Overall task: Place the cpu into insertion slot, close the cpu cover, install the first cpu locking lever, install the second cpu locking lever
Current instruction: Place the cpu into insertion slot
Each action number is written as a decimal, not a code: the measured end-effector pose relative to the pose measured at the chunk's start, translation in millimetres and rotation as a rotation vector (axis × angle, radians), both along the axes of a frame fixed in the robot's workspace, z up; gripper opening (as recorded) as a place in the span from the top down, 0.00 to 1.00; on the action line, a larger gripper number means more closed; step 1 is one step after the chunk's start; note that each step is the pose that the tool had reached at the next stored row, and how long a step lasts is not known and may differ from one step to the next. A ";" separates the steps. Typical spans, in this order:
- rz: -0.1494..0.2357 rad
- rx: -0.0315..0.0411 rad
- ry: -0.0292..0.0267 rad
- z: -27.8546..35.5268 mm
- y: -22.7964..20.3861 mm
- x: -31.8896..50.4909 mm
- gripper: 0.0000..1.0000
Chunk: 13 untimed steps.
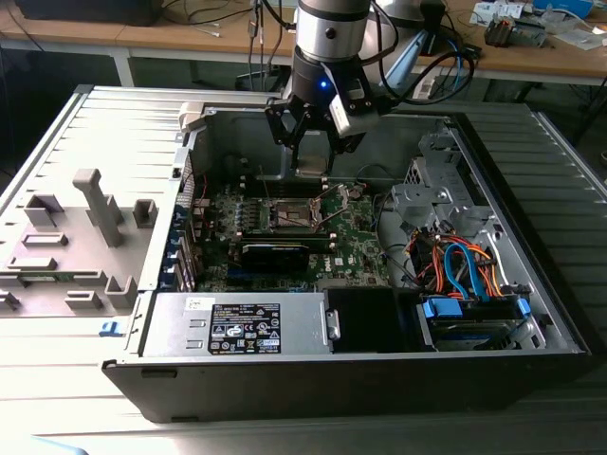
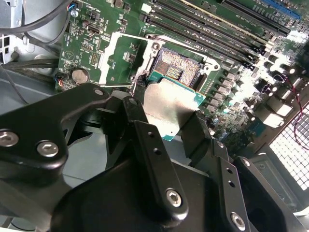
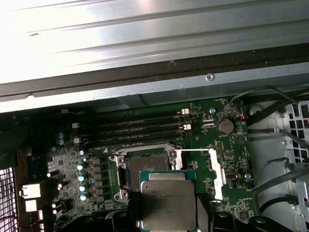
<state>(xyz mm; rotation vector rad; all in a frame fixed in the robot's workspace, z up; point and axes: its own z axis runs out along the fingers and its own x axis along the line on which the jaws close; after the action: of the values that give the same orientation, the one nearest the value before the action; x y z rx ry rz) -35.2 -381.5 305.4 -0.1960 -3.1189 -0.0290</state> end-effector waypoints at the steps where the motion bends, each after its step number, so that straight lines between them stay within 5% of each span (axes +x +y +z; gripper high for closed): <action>1: -0.001 -0.0001 0.0000 0.0 0.0 0.0 0.45; 13: -0.010 -0.0001 0.0000 -0.1 0.0 0.0 0.45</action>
<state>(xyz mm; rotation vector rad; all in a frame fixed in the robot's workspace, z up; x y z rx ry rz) -35.2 -381.5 305.4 -0.2117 -3.1180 -0.0290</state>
